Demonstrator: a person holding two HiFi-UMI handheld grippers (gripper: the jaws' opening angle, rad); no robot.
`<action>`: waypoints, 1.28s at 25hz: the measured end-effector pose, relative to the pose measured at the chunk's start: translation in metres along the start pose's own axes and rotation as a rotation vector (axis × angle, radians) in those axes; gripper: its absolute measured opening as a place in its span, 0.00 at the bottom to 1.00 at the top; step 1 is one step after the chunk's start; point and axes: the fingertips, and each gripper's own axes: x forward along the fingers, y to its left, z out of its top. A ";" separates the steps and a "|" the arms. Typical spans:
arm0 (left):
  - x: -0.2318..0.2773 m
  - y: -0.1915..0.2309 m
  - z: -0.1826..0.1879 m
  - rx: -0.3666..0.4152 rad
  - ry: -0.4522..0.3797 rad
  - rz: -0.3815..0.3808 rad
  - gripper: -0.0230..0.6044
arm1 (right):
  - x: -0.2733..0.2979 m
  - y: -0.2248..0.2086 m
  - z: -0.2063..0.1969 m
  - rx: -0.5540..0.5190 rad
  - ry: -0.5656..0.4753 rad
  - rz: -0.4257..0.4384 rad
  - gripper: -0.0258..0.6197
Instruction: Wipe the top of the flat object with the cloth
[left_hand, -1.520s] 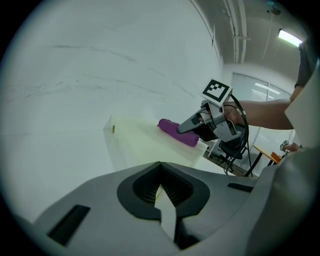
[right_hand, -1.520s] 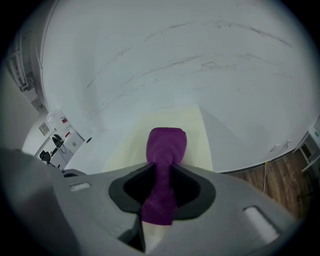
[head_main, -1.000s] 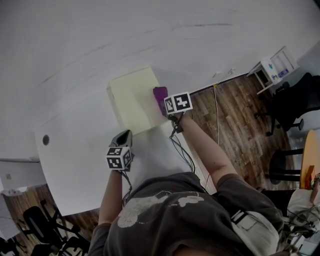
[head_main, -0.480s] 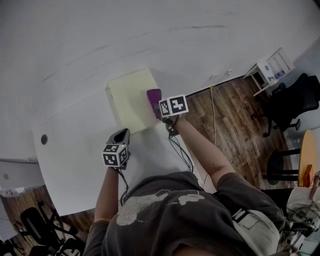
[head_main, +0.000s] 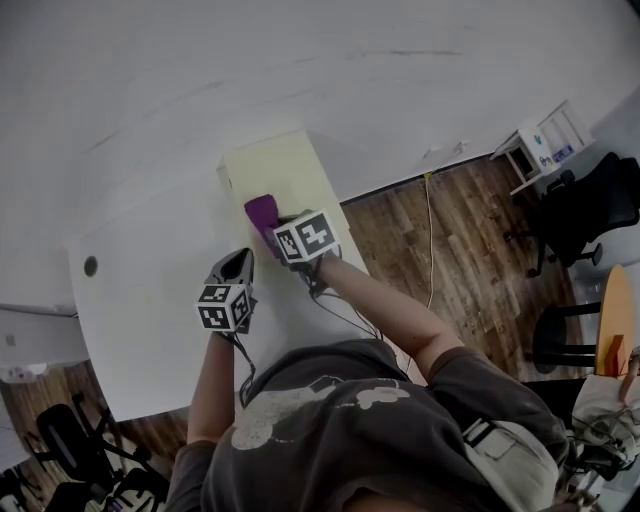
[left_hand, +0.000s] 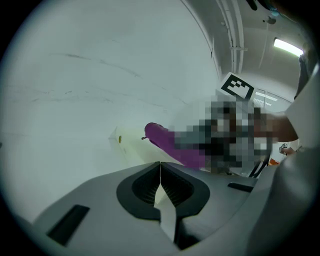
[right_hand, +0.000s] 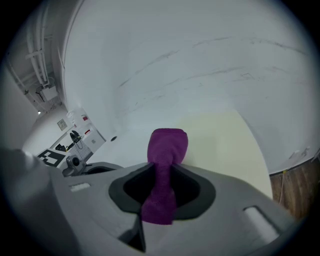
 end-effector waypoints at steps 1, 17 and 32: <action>-0.003 0.001 -0.002 -0.009 -0.001 0.004 0.03 | 0.005 0.010 -0.004 -0.008 0.012 0.016 0.19; -0.005 -0.008 -0.017 -0.037 0.034 -0.008 0.03 | 0.019 0.004 -0.031 0.039 0.057 0.003 0.19; 0.014 -0.014 -0.028 -0.015 0.100 0.018 0.03 | -0.028 -0.068 -0.048 0.137 0.012 -0.099 0.19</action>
